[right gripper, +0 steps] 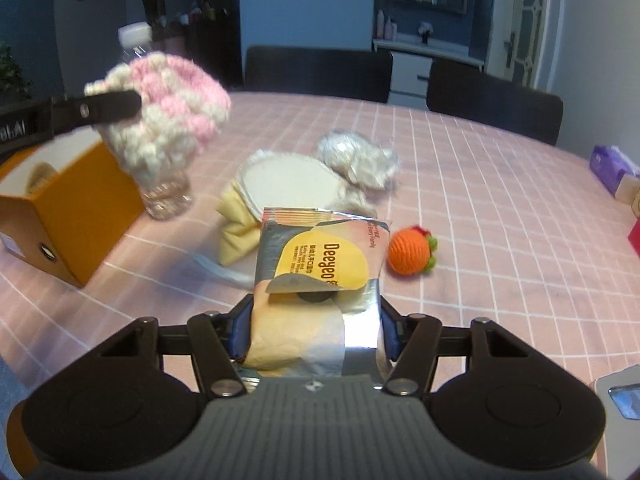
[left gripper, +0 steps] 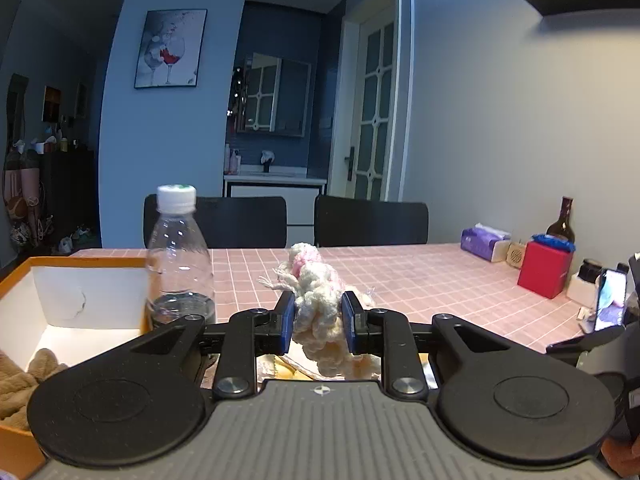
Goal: Organize soft objects
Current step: 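Carry the crocheted item with the left tool while the right tool carries the packet to the box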
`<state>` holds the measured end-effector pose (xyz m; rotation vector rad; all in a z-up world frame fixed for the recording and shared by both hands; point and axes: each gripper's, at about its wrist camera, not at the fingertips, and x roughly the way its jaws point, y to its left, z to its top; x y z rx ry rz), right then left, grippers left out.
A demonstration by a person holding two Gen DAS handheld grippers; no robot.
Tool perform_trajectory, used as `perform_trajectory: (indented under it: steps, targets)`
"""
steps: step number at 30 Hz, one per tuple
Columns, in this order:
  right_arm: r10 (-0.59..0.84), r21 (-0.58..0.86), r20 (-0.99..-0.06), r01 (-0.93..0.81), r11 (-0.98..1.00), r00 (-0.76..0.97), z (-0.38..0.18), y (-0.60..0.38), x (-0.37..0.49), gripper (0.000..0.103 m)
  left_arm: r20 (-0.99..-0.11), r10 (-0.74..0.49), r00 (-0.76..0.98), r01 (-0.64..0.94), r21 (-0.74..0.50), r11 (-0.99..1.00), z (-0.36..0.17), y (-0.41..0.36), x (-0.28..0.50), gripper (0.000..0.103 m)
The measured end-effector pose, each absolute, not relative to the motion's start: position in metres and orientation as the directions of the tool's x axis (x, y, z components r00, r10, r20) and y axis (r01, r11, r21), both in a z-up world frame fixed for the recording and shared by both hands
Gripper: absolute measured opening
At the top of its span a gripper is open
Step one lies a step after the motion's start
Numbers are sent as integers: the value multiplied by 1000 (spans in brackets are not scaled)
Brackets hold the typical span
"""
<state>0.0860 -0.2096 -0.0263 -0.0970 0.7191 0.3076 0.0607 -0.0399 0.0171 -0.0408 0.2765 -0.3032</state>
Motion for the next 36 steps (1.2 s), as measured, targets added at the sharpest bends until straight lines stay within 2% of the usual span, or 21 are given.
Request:
perform_trajectory:
  steps: [8, 19, 26, 36]
  targets:
    - [384, 52, -607, -447, 893, 696, 5, -176, 71, 60, -210, -280, 937, 270, -74, 960, 39, -7, 30, 28]
    - [512, -16, -549, -621, 783, 660, 47, -103, 68, 60, -227, -193, 955, 199, 3, 980, 59, 39, 18, 28]
    - [575, 17, -580, -698, 716, 577, 52, -54, 100, 60, -257, -112, 960, 137, 80, 987, 66, 67, 33, 28]
    - [534, -96, -634, -742, 663, 559, 45, 11, 142, 60, -348, -6, 937, 58, 137, 989, 59, 112, 77, 28]
